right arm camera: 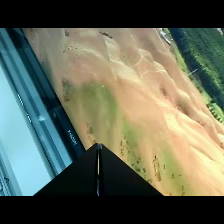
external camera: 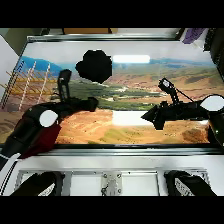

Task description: Fold the clothes and pants, and hang the long-sleeved shirts on hangers.

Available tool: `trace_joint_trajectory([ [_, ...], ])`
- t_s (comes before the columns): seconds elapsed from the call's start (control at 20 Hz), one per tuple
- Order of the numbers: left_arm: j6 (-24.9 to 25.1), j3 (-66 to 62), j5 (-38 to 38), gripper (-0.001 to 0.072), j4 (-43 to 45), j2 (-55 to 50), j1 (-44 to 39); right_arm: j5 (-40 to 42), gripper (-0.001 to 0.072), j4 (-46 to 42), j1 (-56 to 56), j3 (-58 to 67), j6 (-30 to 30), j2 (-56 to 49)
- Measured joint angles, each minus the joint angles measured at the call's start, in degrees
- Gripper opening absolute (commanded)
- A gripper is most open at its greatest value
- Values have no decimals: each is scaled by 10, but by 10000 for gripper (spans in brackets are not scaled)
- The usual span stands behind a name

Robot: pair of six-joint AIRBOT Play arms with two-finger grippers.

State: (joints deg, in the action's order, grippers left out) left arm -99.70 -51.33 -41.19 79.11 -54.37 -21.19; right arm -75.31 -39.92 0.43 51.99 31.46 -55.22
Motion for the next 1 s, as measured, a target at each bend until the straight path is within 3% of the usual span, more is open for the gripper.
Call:
trace_joint_trajectory([
  [0.25, 9, -17, -147, 720, 178, -32, 195, 0, 23, 0, 0, 0, 0, 0],
  [0.45, 12, -2, -189, 720, 193, -110, 341, 0, 23, 0, 0, 0, 0, 0],
  [0.65, 15, 46, -193, 720, 176, -173, 392, 0, 23, 0, 0, 0, 0, 0],
  [0.7, 15, 56, -191, 537, 175, -181, 390, 0, 23, 0, 0, 0, 0, 0],
  [0.75, 15, 64, -190, 205, 174, -184, 383, 0, 23, 0, 0, 0, 0, 0],
  [0.8, 15, 69, -191, 25, 172, -184, 372, 0, 23, 0, 0, 0, 0, 0],
  [1.0, 17, 45, -206, 19, 162, -146, 274, 0, 23, 0, 0, 0, 0, 0],
])
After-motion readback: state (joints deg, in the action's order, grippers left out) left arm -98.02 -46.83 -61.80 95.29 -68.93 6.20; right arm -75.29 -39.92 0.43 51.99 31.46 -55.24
